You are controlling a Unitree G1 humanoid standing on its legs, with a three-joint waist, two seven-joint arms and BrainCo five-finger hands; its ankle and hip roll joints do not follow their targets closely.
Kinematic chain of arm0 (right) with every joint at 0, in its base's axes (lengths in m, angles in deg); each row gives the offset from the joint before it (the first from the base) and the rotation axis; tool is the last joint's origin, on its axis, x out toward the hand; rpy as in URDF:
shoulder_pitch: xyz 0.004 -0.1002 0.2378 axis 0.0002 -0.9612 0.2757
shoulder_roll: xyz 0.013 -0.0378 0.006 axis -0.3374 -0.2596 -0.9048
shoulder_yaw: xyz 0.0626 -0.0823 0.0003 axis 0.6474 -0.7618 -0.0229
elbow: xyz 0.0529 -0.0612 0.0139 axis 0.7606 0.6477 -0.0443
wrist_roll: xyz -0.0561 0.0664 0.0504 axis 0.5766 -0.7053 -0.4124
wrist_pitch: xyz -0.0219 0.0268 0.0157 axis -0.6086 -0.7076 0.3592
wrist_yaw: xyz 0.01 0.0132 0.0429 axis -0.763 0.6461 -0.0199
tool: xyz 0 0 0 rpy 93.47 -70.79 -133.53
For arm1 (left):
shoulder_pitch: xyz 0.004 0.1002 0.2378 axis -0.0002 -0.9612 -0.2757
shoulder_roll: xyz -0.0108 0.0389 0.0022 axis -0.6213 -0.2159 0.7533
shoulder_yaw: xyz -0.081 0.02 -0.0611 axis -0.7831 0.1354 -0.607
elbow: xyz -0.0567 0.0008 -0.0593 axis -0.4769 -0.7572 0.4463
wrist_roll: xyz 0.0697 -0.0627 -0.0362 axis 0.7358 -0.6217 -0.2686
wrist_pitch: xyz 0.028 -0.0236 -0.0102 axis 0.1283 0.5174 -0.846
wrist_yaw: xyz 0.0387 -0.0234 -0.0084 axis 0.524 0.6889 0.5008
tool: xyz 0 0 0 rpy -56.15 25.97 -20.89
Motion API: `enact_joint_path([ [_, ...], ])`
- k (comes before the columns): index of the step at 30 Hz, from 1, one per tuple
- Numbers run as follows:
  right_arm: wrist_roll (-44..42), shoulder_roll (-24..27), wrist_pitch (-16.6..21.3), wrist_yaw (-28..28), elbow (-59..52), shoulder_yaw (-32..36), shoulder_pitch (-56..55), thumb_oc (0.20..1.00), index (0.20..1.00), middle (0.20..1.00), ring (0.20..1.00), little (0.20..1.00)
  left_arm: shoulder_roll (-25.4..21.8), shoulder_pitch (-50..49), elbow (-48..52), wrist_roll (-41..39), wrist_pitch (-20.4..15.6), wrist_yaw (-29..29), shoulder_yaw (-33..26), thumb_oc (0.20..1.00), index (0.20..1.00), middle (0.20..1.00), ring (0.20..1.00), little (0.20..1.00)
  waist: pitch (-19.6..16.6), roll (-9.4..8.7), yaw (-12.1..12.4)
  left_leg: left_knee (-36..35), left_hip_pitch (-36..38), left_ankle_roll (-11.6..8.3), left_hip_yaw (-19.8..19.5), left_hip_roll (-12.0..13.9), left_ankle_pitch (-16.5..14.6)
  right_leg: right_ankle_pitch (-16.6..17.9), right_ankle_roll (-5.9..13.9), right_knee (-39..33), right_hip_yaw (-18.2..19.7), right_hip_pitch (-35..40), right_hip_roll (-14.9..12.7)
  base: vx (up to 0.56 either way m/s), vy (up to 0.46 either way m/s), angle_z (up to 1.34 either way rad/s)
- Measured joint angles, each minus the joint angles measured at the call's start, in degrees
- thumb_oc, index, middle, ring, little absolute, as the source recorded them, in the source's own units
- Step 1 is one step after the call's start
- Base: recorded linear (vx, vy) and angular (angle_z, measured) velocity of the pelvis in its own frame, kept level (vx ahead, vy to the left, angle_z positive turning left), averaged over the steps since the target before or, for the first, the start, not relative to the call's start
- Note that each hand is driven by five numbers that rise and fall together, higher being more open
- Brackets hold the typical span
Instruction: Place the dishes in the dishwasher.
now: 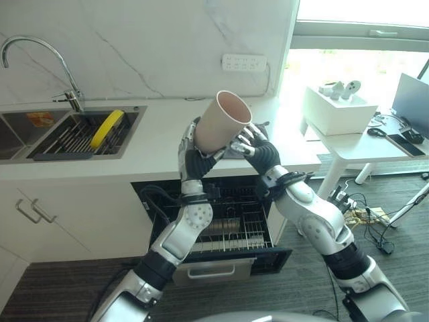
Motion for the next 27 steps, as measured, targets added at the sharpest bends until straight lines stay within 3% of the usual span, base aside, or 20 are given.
enact_joint_path([
  [20, 2.33, -0.34, 2.71, -4.55, 0.07, -0.38, 7.42, 1.000, 1.000, 1.000, 1.000, 1.000, 0.97, 0.12, -0.05, -0.42, 0.06, -1.01, 1.05, 0.200, 0.200, 0.200, 0.200, 0.200, 0.03, 0.07, 1.59, 0.00, -0.87, 0.27, -1.70, -0.18, 0.15, -0.28, 0.03, 0.00, -1.43, 0.33, -0.05, 0.00, -0.002, 0.04],
  [27, 6.13, -0.61, 2.69, -6.16, 0.02, -0.33, 9.57, 1.000, 1.000, 1.000, 1.000, 1.000, 0.61, 1.77, 0.02, 3.12, 0.09, -1.05, 1.24, 0.200, 0.200, 0.200, 0.200, 0.200, 0.04, 0.08, 1.60, 0.00, -0.88, 0.27, -1.77, -0.24, 0.15, -0.29, 0.04, 0.00, -1.46, 0.36, -0.07, 0.00, 0.000, 0.00],
])
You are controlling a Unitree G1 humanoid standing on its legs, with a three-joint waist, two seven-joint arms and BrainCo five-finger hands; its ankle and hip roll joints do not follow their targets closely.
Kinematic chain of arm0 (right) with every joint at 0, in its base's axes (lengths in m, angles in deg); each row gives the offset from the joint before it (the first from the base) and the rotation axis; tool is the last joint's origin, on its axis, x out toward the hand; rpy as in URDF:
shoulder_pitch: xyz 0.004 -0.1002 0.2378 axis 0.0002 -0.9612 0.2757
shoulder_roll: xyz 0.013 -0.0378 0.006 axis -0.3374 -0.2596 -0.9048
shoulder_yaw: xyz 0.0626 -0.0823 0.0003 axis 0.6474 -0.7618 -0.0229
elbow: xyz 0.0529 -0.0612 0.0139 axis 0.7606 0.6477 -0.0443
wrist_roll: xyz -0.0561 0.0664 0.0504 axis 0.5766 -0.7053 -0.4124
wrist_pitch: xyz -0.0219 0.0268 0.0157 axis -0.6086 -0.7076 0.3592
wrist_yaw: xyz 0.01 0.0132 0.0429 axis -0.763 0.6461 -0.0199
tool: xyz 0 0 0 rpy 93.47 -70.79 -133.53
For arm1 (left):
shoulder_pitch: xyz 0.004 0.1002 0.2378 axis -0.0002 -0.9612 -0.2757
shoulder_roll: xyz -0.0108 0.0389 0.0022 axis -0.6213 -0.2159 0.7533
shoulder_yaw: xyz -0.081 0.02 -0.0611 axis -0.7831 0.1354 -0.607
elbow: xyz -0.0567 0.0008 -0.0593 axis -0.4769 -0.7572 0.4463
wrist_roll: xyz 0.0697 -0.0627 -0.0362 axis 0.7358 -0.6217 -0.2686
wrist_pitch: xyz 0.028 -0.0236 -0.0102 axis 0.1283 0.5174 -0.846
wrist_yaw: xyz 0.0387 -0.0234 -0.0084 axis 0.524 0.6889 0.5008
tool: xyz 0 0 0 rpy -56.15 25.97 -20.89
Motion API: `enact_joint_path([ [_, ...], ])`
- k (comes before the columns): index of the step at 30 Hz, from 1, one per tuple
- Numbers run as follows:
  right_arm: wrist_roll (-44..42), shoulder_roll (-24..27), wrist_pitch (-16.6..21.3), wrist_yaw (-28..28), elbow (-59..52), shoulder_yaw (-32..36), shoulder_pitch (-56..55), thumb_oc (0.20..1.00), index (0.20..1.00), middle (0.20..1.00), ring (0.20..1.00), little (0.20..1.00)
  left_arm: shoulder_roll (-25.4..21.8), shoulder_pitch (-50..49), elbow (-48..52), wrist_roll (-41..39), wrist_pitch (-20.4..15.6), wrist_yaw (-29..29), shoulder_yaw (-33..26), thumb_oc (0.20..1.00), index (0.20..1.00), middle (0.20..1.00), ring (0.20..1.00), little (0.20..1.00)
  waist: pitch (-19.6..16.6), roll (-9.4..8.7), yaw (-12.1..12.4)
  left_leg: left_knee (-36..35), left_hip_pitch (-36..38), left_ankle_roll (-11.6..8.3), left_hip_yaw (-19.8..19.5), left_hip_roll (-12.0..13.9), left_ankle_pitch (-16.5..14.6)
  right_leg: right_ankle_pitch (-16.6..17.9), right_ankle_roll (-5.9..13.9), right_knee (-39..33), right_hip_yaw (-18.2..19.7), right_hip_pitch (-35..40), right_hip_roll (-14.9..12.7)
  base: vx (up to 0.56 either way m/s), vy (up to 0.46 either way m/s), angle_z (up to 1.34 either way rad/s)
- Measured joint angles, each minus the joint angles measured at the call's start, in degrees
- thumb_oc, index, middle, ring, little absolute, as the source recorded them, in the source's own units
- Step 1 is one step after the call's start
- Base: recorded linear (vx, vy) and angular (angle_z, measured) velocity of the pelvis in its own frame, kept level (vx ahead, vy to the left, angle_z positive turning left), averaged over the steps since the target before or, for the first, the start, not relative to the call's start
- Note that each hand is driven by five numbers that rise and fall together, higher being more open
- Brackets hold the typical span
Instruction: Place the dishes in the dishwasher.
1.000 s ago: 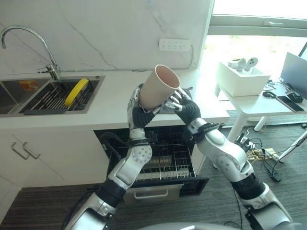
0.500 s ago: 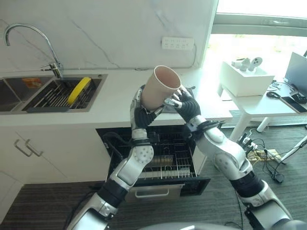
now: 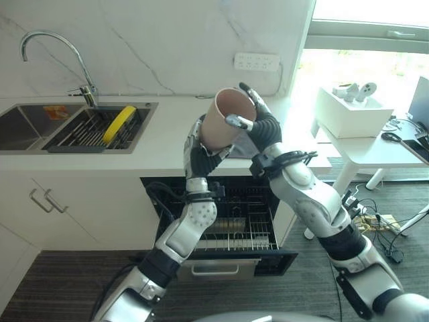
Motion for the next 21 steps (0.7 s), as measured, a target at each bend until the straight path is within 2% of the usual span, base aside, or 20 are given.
enact_joint_path([
  [9, 4.28, 0.19, -0.29, 0.17, 0.32, -0.13, 0.04, 1.000, 1.000, 1.000, 1.000, 1.000, -0.66, 0.01, -0.09, -0.36, 0.01, -0.24, 1.34, 0.200, 0.200, 0.200, 0.200, 0.200, 0.00, 0.01, 0.00, 0.00, -0.01, 0.00, -0.07, -0.03, 0.01, -0.01, 0.01, 0.00, -0.05, 0.03, -0.02, 0.00, 0.000, 0.00],
  [21, 5.48, 0.18, -0.71, 2.87, 3.02, -0.38, -0.01, 1.000, 1.000, 1.000, 1.000, 1.000, 0.33, 0.05, 0.11, -9.87, 1.17, -2.28, 1.27, 0.200, 0.200, 0.200, 0.200, 0.200, 0.01, 0.01, -0.20, 0.01, 0.13, 0.01, -0.18, -0.04, 0.02, -0.03, 0.04, 0.00, -0.10, 0.24, -0.01, 0.00, 0.000, 0.00],
])
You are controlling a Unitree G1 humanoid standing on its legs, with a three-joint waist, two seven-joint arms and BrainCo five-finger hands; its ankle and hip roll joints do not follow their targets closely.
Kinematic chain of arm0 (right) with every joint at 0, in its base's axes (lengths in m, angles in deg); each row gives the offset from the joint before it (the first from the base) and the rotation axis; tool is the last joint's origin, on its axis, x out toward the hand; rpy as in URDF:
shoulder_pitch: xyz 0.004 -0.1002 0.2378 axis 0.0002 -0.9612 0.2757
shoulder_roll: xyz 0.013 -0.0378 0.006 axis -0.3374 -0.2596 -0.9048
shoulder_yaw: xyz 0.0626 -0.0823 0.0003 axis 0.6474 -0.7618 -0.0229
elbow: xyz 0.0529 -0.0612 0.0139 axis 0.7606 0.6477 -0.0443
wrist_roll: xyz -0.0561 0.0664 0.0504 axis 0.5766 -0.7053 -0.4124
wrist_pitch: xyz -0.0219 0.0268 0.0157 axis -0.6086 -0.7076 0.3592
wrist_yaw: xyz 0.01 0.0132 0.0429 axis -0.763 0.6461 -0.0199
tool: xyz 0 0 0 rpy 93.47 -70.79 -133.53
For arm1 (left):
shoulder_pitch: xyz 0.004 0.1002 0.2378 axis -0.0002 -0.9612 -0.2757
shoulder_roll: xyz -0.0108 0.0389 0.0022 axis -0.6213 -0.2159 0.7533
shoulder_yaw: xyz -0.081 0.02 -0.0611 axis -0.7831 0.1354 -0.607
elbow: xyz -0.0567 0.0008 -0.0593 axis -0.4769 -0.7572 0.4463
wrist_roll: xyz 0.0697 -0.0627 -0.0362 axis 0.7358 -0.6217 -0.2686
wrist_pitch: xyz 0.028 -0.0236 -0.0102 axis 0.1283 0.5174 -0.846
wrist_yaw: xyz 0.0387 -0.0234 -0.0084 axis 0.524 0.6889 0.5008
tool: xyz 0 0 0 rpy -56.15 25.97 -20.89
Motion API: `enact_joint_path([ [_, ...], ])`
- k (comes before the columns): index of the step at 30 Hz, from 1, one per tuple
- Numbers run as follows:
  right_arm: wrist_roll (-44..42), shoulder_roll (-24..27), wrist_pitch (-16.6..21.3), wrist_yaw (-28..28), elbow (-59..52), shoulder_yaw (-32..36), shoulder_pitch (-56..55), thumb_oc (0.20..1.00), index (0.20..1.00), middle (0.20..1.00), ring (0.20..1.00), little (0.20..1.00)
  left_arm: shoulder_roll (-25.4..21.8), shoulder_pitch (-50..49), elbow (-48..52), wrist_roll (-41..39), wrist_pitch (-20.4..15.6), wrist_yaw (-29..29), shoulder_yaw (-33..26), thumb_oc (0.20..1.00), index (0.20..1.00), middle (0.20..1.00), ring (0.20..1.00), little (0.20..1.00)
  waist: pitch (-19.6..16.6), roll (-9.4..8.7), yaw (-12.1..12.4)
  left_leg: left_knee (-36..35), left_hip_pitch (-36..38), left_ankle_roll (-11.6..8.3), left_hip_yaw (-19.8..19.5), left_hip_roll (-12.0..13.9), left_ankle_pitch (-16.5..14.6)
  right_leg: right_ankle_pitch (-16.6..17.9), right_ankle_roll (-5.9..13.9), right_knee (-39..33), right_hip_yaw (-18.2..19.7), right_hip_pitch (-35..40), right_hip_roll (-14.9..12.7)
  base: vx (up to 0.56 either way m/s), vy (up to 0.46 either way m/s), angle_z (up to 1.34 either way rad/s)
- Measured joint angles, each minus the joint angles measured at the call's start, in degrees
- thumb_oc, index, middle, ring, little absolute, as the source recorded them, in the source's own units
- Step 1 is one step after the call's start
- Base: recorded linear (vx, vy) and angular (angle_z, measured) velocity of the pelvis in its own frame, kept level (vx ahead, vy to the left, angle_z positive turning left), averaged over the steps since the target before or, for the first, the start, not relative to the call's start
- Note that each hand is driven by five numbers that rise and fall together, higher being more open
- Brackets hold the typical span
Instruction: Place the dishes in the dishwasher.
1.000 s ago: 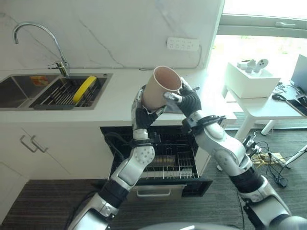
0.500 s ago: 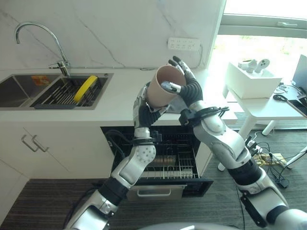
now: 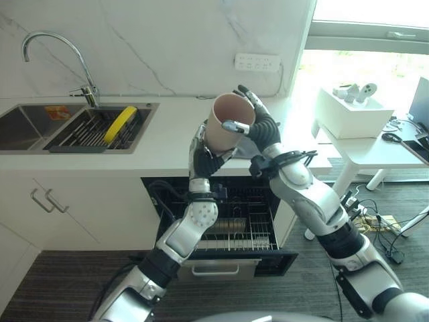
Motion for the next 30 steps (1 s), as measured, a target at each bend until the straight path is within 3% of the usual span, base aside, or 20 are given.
enact_joint_path([
  [15, 2.21, 0.60, -0.52, 2.26, 1.03, 0.08, -0.75, 1.000, 1.000, 1.000, 1.000, 1.000, 0.51, -0.01, 0.09, -7.28, 0.00, -4.29, -1.11, 0.200, 0.200, 0.200, 0.200, 0.200, 0.20, 0.30, -0.11, 0.00, 0.02, 0.00, 0.07, -0.01, 0.00, -0.10, 0.11, 0.00, 0.04, -0.03, -0.01, 0.00, 0.000, 0.00],
  [30, 6.98, 0.75, 0.46, 2.96, 1.30, -0.10, -0.74, 1.000, 1.000, 1.000, 1.000, 1.000, 0.20, 0.17, 2.31, -5.89, -0.15, -6.19, -2.25, 0.200, 0.200, 0.200, 0.200, 0.200, 0.88, 0.68, -0.01, -0.01, 0.01, -0.01, -0.03, -0.02, -0.01, -0.16, 0.16, -0.01, -0.02, 0.03, -0.01, 0.00, 0.000, 0.00],
])
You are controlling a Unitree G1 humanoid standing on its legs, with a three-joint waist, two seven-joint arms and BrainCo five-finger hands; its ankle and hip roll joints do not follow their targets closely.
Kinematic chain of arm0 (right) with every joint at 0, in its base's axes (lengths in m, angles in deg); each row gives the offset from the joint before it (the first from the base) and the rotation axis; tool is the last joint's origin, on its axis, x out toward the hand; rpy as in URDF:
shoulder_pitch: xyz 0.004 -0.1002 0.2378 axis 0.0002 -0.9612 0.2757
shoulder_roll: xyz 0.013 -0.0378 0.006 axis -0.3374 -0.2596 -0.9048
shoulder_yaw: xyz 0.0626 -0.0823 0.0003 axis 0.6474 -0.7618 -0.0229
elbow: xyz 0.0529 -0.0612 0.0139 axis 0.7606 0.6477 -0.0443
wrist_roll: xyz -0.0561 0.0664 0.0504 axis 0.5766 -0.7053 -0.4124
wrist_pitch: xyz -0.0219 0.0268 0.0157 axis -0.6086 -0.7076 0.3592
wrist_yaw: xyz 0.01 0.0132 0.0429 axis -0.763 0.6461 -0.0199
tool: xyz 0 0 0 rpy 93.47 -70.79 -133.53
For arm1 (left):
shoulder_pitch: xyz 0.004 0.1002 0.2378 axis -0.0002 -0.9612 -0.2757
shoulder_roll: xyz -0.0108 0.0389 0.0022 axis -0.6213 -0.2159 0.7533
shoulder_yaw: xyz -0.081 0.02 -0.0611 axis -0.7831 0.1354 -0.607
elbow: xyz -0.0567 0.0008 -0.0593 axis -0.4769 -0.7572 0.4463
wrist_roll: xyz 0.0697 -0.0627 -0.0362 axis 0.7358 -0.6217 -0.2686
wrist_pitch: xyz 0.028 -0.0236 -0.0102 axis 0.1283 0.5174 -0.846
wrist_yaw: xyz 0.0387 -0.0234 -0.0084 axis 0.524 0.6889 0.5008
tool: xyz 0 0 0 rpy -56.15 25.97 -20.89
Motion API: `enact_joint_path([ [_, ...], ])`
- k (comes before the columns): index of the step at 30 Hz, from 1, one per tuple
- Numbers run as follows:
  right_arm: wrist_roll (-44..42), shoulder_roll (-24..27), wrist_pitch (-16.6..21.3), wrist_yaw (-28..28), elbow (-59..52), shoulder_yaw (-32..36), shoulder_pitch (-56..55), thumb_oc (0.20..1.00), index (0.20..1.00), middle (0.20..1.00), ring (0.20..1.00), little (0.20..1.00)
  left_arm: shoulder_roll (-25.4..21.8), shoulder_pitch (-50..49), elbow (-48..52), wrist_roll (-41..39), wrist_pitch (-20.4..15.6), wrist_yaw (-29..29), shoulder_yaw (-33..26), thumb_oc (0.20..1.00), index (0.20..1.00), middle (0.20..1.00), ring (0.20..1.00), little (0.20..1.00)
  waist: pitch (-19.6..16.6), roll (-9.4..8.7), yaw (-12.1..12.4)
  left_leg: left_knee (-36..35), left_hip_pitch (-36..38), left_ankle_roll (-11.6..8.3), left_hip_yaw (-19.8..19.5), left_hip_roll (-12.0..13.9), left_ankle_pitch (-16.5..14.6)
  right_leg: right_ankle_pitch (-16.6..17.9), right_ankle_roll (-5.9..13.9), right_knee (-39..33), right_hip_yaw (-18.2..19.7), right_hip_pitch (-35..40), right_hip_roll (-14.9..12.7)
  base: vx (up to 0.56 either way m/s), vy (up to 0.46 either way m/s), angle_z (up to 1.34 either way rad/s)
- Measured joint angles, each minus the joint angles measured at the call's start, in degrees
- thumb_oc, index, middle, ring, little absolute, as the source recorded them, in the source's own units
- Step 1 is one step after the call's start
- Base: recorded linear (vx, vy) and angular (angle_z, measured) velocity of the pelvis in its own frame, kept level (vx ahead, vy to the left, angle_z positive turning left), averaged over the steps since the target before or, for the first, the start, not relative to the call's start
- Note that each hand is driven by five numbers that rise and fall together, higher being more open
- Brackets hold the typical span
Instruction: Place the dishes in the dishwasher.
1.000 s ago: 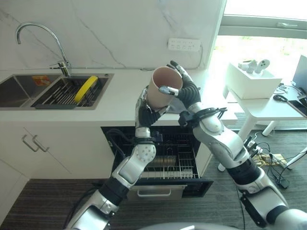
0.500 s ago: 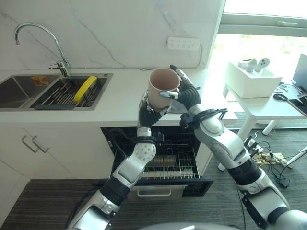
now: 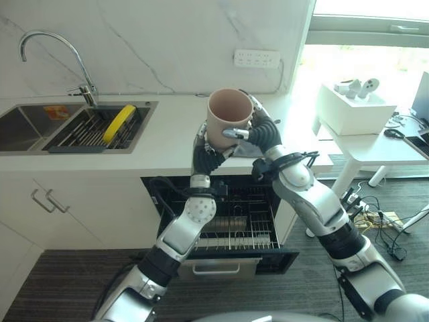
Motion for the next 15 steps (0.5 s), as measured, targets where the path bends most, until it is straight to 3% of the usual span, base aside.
enact_joint_path([
  [6, 1.87, -0.15, -0.13, -2.54, 0.00, 0.01, 0.00, 1.000, 1.000, 1.000, 1.000, 1.000, -0.05, 0.35, 0.01, 2.18, 0.00, -0.37, 0.04, 0.200, 0.200, 0.200, 0.200, 0.200, 0.35, 0.11, -0.05, 0.00, 0.00, 0.02, -0.01, -0.01, -0.02, -0.02, 0.02, -0.01, -0.01, 0.02, -0.01, 0.00, 0.000, 0.00],
  [7, 1.89, -0.17, -0.18, -2.58, 0.00, 0.01, 0.00, 0.624, 0.624, 0.624, 0.624, 0.624, -0.05, 0.35, 0.01, 2.19, 0.00, -0.39, 0.04, 0.200, 0.200, 0.200, 0.200, 0.200, 0.45, 0.12, -0.03, 0.00, 0.00, 0.02, -0.02, -0.01, -0.02, -0.02, 0.02, -0.01, -0.01, 0.02, -0.01, 0.00, 0.000, 0.00],
  [8, 2.05, -0.16, -0.25, -2.64, 0.00, 0.01, 0.01, 0.514, 0.514, 0.514, 0.514, 0.514, -0.06, 0.36, 0.01, 2.49, 0.00, -0.40, 0.04, 0.200, 0.200, 0.200, 0.200, 0.200, 0.51, 0.07, -0.01, 0.00, 0.00, 0.02, -0.02, -0.01, -0.02, -0.03, 0.02, 0.00, -0.02, 0.02, 0.00, 0.00, 0.000, 0.00],
  [9, 2.38, -0.17, -0.23, -2.59, -0.05, 0.01, 0.01, 0.200, 0.200, 0.200, 0.200, 0.200, -0.08, 0.36, 0.00, 2.58, 0.08, -0.39, 0.02, 0.200, 0.200, 0.200, 0.200, 0.200, 0.53, 0.03, 0.00, 0.00, 0.00, 0.00, -0.02, -0.01, -0.01, -0.03, 0.02, 0.00, -0.02, 0.02, 0.01, 0.00, 0.000, 0.00],
  [15, 8.61, 0.30, -0.72, -2.60, 0.06, 0.16, 0.58, 0.200, 0.200, 0.200, 0.200, 0.200, -0.52, 0.58, -0.09, 3.83, 0.20, -0.44, -0.31, 0.200, 0.200, 0.200, 0.200, 0.200, 1.04, -0.51, 0.15, 0.01, 0.00, 0.00, -0.16, -0.15, 0.00, -0.04, 0.01, 0.00, -0.14, 0.11, 0.00, 0.00, 0.000, 0.00],
])
